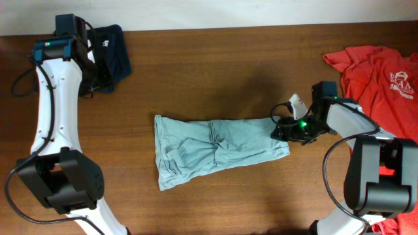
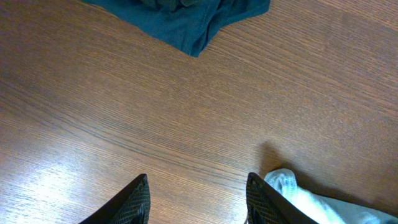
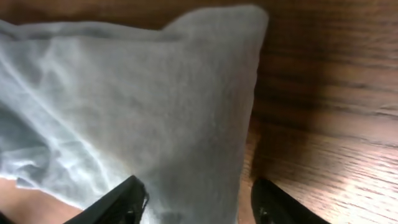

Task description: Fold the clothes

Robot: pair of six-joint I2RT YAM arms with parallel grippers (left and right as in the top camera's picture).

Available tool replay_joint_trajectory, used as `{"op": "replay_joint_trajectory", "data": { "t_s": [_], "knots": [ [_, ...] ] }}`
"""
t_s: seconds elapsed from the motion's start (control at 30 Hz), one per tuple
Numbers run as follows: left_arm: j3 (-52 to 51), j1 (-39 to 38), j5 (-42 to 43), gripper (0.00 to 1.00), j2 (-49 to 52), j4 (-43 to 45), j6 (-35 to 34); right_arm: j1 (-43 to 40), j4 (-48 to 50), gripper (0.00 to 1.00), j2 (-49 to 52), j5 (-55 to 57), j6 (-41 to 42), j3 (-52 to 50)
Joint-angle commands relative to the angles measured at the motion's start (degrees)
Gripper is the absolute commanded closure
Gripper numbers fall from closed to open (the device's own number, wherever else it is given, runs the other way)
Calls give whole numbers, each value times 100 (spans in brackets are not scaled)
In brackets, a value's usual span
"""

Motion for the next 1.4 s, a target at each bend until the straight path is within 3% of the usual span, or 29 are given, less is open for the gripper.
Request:
{"op": "replay_joint_trajectory", "data": {
  "t_s": [0.0, 0.07, 0.13, 0.3, 0.93, 1.37],
  "knots": [
    [11, -44, -24, 50, 22, 15, -35, -33, 297, 47, 37, -214, -22, -341],
    [11, -44, -24, 50, 22, 15, -35, -33, 442, 56, 37, -415, -24, -444],
    [11, -46, -24, 50, 22, 15, -35, -33, 494, 96, 37, -466, -24, -459],
    [11, -48, -24, 50, 22, 13, -33, -190, 404, 96, 31, -452, 24, -153],
    [11, -98, -22, 50, 22, 15, -35, -2037, -1687, 96, 31, 269, 107, 2100],
    [11, -157, -24, 50, 26, 63, -35, -1377, -3200, 96, 31, 278, 57, 3663]
  ]
}}
